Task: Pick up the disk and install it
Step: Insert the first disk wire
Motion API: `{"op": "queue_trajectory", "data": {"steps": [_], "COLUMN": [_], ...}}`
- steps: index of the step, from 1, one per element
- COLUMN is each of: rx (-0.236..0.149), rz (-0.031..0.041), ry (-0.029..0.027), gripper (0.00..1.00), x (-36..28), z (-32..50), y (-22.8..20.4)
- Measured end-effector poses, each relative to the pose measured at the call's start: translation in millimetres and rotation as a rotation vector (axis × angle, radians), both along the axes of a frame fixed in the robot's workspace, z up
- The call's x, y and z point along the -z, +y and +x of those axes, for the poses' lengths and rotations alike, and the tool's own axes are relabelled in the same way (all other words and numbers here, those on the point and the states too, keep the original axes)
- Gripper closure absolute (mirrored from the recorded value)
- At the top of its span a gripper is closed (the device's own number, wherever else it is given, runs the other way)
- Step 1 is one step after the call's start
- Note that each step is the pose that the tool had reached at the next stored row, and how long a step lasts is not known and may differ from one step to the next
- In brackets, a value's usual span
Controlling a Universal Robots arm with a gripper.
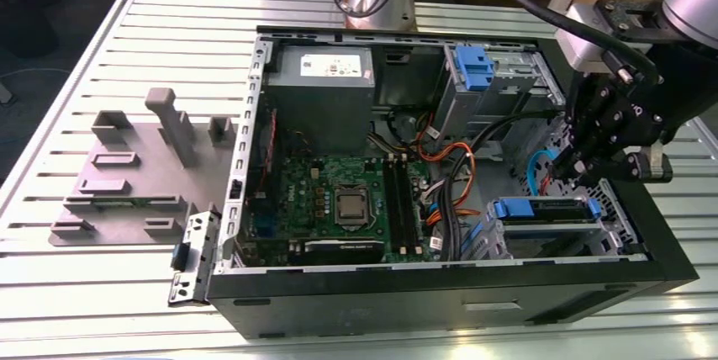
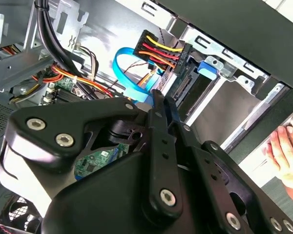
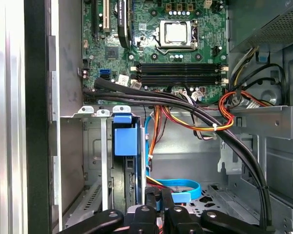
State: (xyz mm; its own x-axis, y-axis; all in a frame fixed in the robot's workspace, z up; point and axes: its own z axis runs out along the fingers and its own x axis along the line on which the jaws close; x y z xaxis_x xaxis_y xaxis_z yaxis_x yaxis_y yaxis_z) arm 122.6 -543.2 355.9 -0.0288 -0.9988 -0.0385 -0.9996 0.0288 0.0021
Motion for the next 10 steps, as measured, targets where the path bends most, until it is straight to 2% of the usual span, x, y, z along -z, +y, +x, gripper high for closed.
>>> {"op": "queue_trajectory", "data": {"steps": [10], "rx": [0.000], "rz": [-0.0001], "ry": [-0.0004], "gripper": [0.84], "x": [0.5], "z": [-0.7], "y": [-0.8]}}
